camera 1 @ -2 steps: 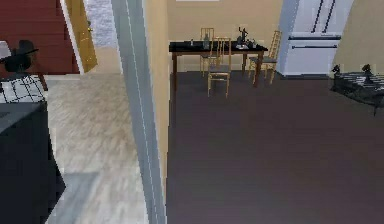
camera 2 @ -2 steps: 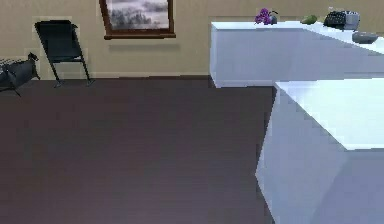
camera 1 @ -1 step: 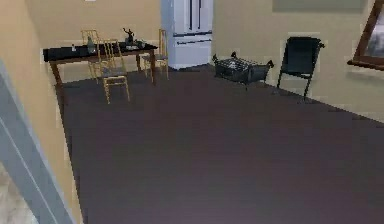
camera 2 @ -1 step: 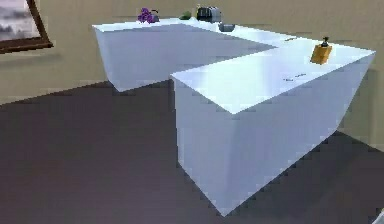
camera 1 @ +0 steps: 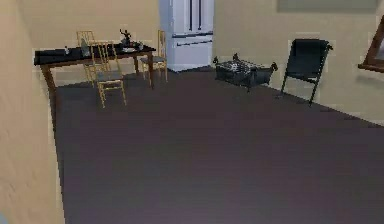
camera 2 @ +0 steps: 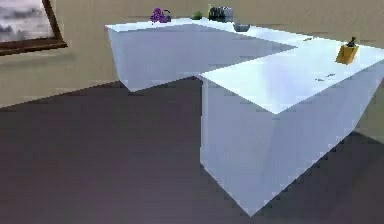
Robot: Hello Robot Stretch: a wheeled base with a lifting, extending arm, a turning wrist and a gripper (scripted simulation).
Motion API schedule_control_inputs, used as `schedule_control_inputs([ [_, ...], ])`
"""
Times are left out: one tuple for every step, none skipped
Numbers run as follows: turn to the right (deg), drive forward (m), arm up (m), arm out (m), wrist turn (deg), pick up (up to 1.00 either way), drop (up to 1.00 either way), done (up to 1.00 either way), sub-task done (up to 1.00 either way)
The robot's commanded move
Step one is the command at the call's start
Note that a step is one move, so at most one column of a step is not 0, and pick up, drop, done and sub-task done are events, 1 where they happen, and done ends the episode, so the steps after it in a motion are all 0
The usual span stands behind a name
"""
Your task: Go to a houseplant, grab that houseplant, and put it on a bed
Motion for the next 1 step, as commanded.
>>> schedule_control_inputs([
  [27.0, 0.0, 0.0, 0.0, 0.0, 0.0, 0.0, 0.0, 0.0],
])
